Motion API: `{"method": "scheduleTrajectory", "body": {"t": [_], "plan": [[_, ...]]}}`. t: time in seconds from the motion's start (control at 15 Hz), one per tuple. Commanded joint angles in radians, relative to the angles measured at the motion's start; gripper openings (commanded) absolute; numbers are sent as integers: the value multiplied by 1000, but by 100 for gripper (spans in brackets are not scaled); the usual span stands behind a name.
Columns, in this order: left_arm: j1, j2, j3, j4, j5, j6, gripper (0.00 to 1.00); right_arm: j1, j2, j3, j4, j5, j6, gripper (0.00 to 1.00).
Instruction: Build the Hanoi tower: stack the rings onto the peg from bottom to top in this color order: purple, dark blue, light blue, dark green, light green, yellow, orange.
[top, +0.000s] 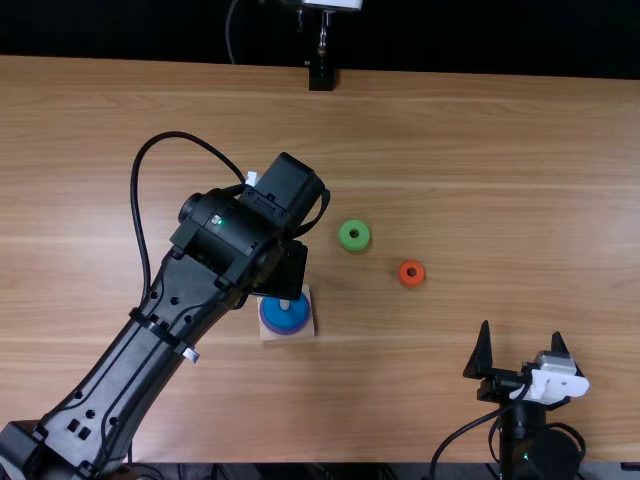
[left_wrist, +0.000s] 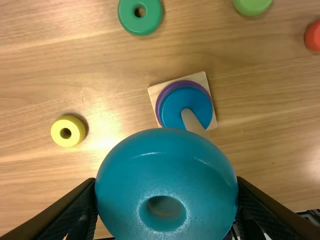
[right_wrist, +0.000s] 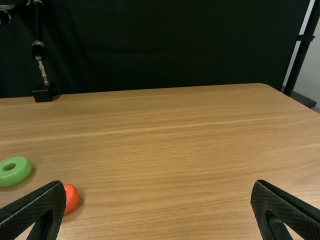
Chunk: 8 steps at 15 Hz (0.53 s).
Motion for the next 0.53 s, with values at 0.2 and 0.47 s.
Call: {"method": "scheduleTrajectory", "body": {"t": [0.2, 0.47], "plan": [[-41, 72, 62, 8, 1, -25, 0, -10, -12, -12, -29, 1, 2, 100], [-54, 113, 105, 2, 1, -26, 0, -11, -12, -12, -29, 1, 2, 100]]}}
